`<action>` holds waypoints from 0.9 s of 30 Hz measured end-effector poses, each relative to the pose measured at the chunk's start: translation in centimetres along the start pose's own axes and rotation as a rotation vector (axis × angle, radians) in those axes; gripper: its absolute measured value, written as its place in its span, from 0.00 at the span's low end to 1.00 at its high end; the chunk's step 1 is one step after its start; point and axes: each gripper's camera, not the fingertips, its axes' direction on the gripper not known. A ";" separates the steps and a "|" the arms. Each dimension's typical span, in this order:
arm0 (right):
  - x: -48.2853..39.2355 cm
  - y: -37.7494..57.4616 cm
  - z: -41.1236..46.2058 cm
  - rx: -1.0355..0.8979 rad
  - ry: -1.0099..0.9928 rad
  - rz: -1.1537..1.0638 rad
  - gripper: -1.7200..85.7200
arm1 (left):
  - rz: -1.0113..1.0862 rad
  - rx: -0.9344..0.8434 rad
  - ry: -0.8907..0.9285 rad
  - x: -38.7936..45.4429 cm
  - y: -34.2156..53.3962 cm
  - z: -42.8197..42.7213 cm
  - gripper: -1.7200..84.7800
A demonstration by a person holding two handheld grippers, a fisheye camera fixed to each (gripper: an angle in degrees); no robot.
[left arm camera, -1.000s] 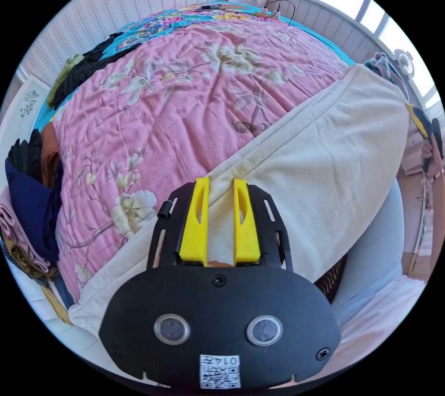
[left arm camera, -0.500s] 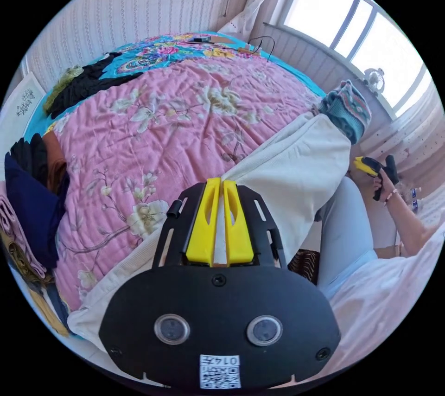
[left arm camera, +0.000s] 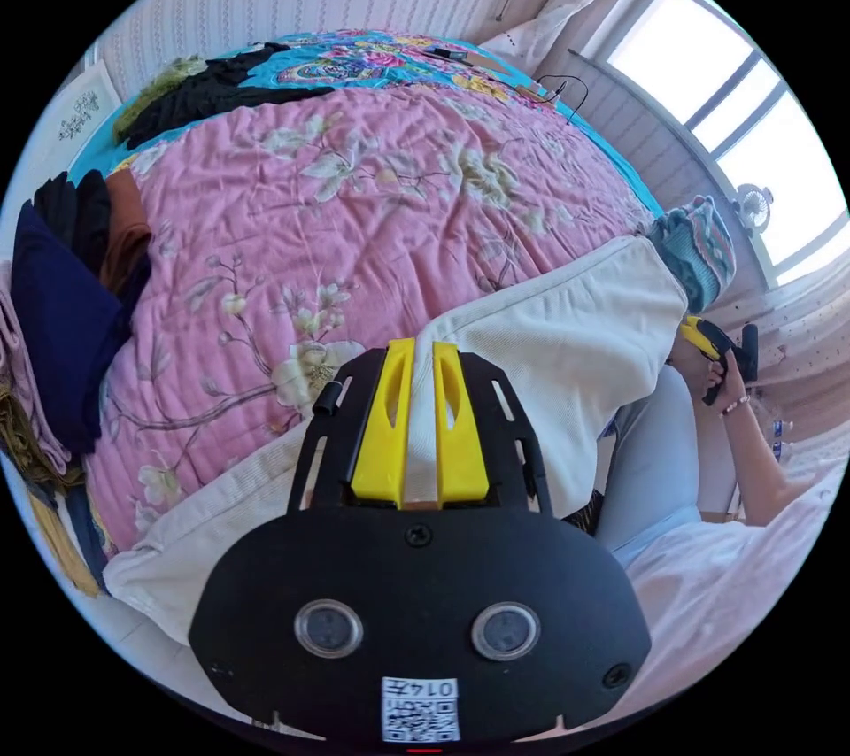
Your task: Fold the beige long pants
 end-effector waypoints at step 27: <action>-9.9 -8.0 1.2 -0.065 0.341 -0.421 0.15 | 0.502 -0.250 -0.304 11.4 -0.2 10.3 0.12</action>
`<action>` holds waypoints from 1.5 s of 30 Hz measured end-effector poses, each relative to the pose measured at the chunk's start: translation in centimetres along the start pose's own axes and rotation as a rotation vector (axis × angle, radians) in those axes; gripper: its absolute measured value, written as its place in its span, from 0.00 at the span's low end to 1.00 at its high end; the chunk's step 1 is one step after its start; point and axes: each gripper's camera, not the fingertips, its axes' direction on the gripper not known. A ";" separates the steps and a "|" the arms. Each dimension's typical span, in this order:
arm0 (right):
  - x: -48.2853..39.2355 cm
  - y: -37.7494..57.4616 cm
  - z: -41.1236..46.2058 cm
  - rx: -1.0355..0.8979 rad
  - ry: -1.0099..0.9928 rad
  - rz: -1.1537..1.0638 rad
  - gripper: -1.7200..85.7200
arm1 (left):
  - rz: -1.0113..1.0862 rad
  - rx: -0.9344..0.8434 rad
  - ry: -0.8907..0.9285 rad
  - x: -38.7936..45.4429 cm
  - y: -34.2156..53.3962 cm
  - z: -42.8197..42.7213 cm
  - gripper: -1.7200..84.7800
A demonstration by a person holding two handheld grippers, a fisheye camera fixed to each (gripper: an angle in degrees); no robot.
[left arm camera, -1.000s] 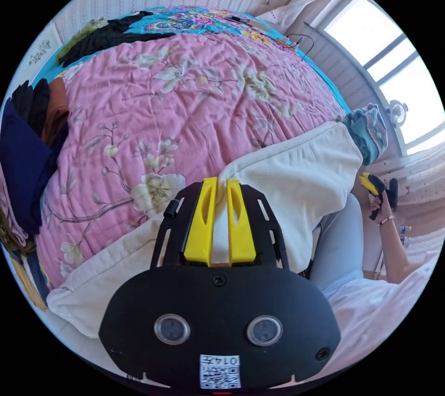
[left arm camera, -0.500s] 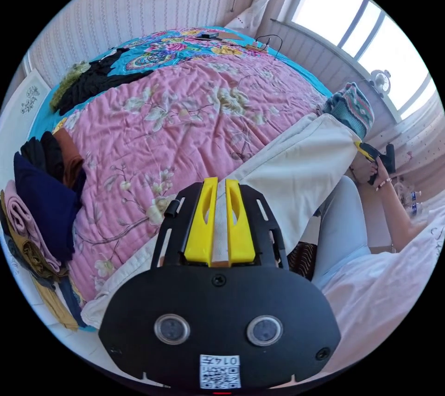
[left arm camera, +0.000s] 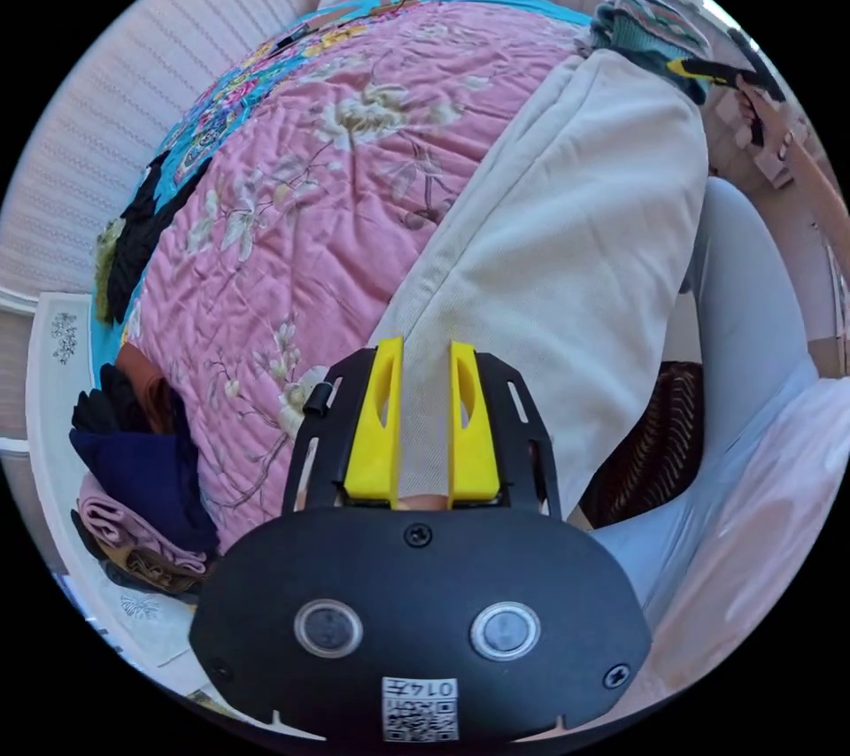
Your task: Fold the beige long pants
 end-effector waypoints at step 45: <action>14.0 10.1 8.3 0.037 -0.520 0.746 0.15 | -0.266 0.092 0.339 -2.3 11.5 -0.4 0.10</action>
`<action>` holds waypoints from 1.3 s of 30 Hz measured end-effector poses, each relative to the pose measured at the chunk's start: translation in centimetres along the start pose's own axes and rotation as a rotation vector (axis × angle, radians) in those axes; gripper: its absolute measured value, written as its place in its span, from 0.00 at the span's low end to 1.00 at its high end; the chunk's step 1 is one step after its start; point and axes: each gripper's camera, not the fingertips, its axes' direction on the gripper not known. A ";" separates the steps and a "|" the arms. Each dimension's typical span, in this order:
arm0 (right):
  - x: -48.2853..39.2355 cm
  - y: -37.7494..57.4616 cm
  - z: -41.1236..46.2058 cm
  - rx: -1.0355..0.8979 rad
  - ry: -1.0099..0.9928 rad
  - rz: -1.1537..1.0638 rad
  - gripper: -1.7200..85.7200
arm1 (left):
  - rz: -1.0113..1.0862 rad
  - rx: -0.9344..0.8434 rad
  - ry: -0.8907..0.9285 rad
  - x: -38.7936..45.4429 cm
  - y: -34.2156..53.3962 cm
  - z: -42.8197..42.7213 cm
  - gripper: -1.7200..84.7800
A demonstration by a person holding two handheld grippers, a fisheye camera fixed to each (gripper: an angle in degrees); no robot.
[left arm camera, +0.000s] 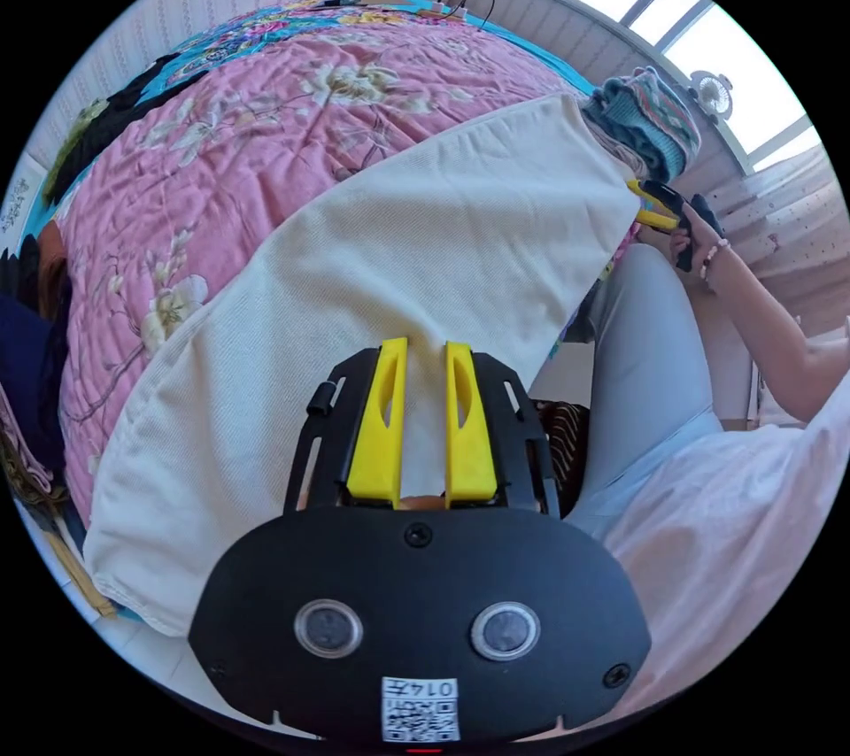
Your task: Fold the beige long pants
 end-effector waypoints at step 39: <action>-28.2 29.5 44.8 -0.522 0.328 -1.211 0.03 | -0.488 0.215 -0.331 -12.6 29.0 -17.6 0.10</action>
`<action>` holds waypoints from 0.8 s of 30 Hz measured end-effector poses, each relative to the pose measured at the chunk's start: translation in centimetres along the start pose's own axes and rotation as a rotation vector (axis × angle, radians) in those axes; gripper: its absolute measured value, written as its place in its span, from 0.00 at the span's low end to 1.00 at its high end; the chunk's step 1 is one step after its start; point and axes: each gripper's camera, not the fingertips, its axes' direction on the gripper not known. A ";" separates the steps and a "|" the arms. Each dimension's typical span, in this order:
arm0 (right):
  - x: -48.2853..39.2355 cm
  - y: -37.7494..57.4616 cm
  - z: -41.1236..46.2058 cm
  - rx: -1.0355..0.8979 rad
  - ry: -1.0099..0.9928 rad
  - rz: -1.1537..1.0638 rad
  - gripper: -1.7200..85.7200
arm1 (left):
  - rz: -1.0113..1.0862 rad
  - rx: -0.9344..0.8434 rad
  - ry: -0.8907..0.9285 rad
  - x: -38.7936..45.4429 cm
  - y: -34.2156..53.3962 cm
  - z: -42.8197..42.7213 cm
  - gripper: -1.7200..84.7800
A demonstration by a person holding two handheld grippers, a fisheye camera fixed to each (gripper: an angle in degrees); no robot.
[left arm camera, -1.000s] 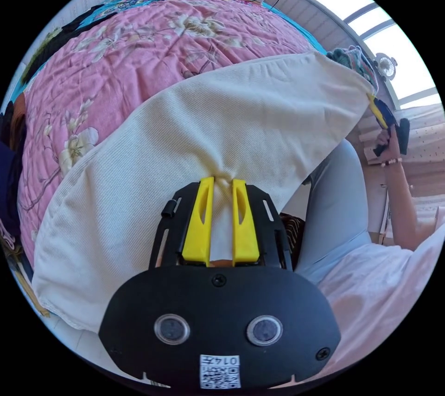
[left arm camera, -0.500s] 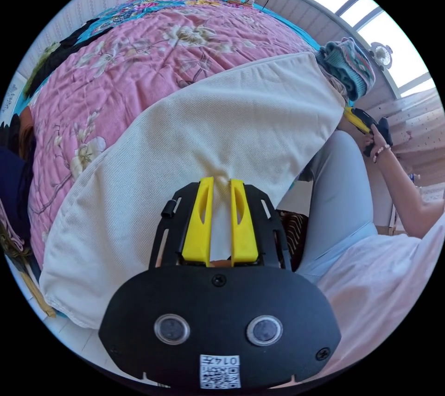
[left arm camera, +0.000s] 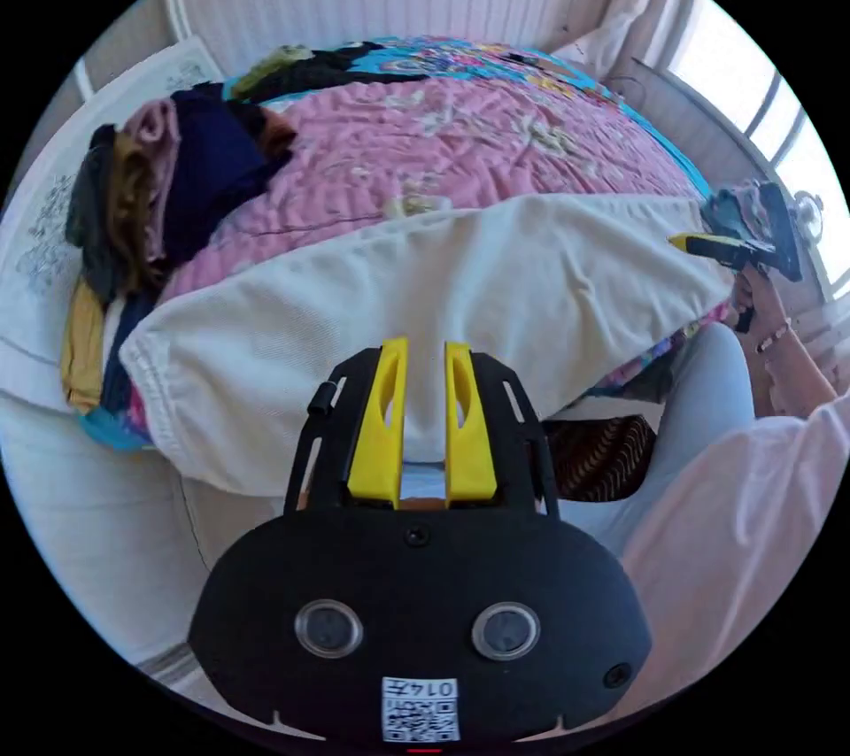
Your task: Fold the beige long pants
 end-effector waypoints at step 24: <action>-20.8 -26.1 29.9 -0.331 0.349 -0.316 0.01 | -0.401 -0.093 -0.068 -21.7 2.7 4.5 0.16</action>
